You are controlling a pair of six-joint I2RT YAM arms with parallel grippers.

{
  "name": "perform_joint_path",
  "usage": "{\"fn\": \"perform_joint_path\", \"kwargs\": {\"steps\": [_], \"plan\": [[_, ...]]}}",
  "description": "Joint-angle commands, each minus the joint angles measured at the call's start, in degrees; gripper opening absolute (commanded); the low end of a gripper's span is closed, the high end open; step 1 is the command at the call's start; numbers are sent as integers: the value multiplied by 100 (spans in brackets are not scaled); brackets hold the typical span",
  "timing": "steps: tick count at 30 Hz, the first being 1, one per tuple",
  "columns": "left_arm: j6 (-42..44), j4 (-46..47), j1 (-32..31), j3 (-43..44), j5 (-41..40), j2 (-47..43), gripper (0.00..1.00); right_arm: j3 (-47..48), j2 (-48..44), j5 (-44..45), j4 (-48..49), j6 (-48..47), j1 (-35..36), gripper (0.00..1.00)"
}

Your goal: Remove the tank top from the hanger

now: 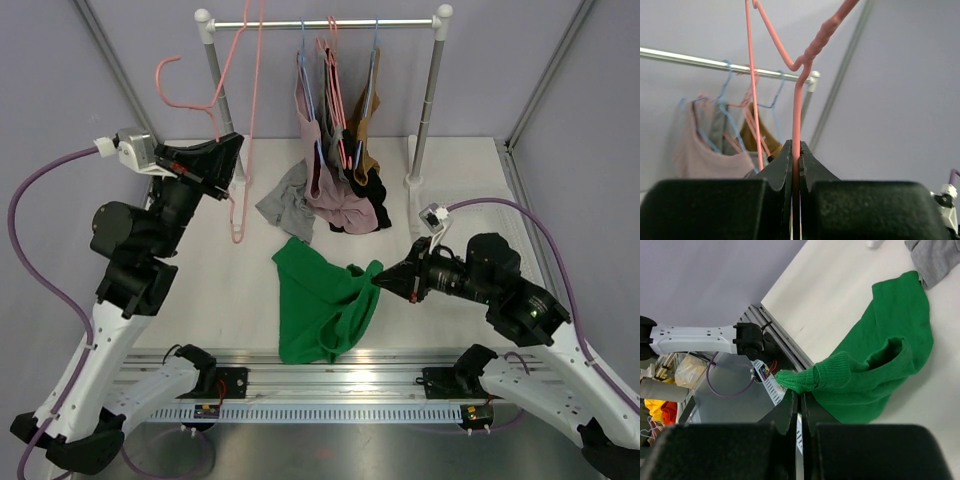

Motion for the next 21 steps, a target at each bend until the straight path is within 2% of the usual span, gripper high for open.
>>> {"fn": "perform_joint_path", "kwargs": {"steps": [1, 5, 6, 10, 14, 21], "plan": [[288, -1661, -16, 247, -1129, -262, 0, 162, 437, 202, -30, -131, -36, 0], [200, -2430, -16, -114, -1297, -465, 0, -145, 1131, 1263, 330, 97, 595, 1], [173, -2701, -16, -236, -1358, -474, 0, -146, 1351, 1980, 366, 149, 1049, 22], [129, -3107, 2, -98, -1420, -72, 0, 135, 2451, 3215, 156, 483, 1413, 99], [173, -3521, 107, 737, -1078, 894, 0, 215, 2549, 3876, 84, 695, 1432, 99], [147, -3758, 406, 2363, -683, 2337, 0, -128, 1970, 3676, 146, 651, 1432, 99]]}}
